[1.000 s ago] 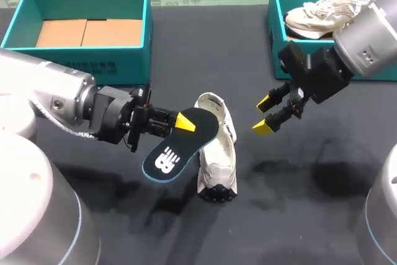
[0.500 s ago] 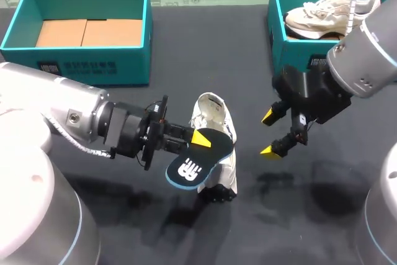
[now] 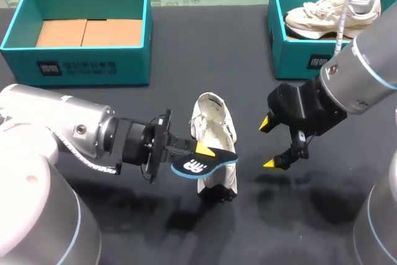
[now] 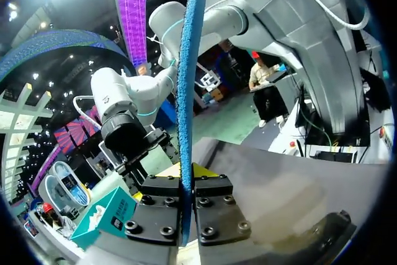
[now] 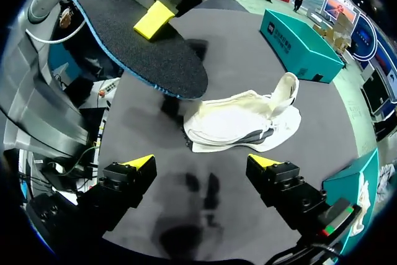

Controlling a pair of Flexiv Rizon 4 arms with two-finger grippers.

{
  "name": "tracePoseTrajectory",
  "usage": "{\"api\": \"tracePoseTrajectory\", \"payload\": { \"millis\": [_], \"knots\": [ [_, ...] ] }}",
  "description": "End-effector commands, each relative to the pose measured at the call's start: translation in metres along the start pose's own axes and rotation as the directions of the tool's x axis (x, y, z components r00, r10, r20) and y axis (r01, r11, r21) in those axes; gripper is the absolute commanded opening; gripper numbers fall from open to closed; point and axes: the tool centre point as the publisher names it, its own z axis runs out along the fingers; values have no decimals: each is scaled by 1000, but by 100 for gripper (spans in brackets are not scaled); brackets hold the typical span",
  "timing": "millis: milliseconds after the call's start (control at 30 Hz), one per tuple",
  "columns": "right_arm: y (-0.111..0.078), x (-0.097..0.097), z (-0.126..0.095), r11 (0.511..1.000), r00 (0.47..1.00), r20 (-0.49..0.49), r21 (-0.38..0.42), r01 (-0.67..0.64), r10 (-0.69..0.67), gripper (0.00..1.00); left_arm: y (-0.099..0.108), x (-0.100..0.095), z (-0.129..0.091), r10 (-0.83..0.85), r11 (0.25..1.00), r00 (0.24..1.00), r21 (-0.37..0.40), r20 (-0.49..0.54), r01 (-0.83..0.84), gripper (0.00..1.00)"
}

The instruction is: Take the shoe out of the shoebox, open the shoe tongue, remove and reinsert the insole, then place the shoe into the shoebox

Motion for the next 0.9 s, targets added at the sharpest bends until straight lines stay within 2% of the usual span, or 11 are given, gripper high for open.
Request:
{"api": "tracePoseTrajectory", "payload": {
  "millis": [33, 133, 200, 533, 600, 733, 900],
  "knots": [
    [-7, 3, 27, 1000, 999, 26, -19, 25, -24, 100, 14, 5, 11, -27, 999, 999, 31, 28, 26, 0],
    [-12, 2, 34, 999, 999, 42, -16, 32, -31, 100, 21, 8, 17, -54, 997, 998, 48, 28, 53, 0],
    [-15, 2, 36, 999, 999, 41, -16, 30, -30, 100, 22, 7, 16, -36, 999, 999, 1, 9, 36, 0],
    [-15, 2, 36, 999, 999, 41, -16, 30, -30, 100, 24, 6, 15, -18, 1000, 1000, -7, 13, 18, 0],
    [-12, -4, 44, 998, 999, 16, -42, 40, -39, 100, 26, 6, 11, 2, 1000, 1000, 26, 22, -3, 0],
    [-8, -11, 54, 1000, 999, -31, -11, -9, 9, 100, 35, 10, 2, 47, 999, 998, 8, 34, -47, 0],
    [-14, -16, 63, 999, 998, -47, -1, -43, 43, 100, 45, 9, -10, 41, 999, 997, 4, 61, -42, 0]
  ]
}}
